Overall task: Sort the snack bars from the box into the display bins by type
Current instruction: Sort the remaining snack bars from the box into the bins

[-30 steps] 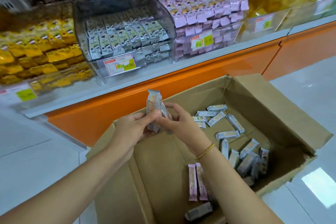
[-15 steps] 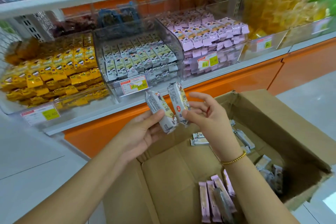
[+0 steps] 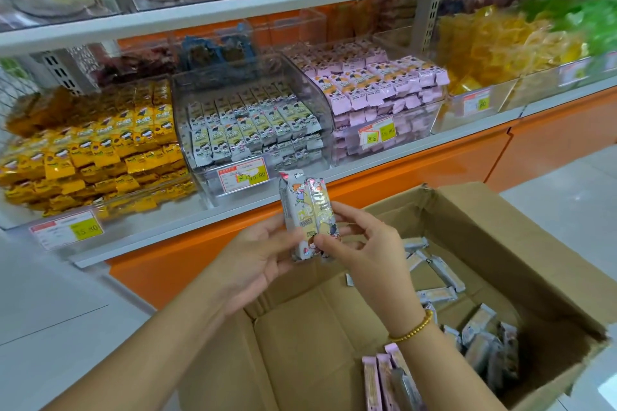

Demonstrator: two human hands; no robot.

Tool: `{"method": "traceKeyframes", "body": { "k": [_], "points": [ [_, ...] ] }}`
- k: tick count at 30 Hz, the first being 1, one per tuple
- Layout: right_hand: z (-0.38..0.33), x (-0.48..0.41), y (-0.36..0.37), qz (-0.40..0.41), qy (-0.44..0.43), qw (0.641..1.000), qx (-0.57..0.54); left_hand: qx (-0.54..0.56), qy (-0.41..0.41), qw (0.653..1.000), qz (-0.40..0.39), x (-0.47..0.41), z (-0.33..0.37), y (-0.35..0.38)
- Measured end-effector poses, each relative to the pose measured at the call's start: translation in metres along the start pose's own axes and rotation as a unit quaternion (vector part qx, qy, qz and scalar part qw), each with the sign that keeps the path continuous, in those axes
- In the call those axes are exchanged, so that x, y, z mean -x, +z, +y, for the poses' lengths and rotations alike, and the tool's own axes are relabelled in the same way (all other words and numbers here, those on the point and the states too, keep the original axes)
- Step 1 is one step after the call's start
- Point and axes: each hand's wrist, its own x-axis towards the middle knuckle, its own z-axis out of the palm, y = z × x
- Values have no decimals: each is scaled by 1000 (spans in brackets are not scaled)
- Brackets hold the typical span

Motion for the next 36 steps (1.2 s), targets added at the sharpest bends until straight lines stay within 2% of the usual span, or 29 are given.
{"method": "traceKeyframes", "body": {
  "k": [2, 6, 12, 14, 16, 19, 20, 24, 27, 29, 33, 36],
  "points": [
    [1, 0, 2, -10, -6, 1000, -5, -17, 21, 1000, 17, 1, 0, 1],
    [3, 0, 5, -55, -3, 997, -63, 21, 21, 999, 34, 1, -2, 3],
    [1, -5, 13, -24, -15, 995, -92, 34, 13, 999, 37, 0, 1, 6],
    [0, -14, 11, -26, -9, 998, -52, 26, 6, 999, 37, -1, 6, 2],
    [-4, -28, 3, -26, -31, 999, 37, 39, -14, 999, 28, -2, 16, -4],
    [-19, -49, -18, -67, -145, 959, 232, 83, -55, 995, 13, 2, 33, -15],
    [-24, -55, -24, -93, -180, 944, 262, 93, -65, 993, 11, 4, 38, -20],
    [-35, -67, -29, -169, -252, 913, 273, 69, -108, 990, -59, 12, 44, -34],
    [-35, -63, -16, -183, -273, 895, 303, 41, -134, 989, -56, 13, 38, -31],
    [-32, -58, -5, -162, -264, 905, 291, 38, -128, 991, -23, 12, 34, -26],
    [-31, -47, 7, -55, -189, 946, 259, 65, -78, 995, 24, 8, 29, -20],
    [-34, -35, 15, -67, -141, 967, 203, 70, -26, 995, 69, 5, 30, -19]
  ]
}}
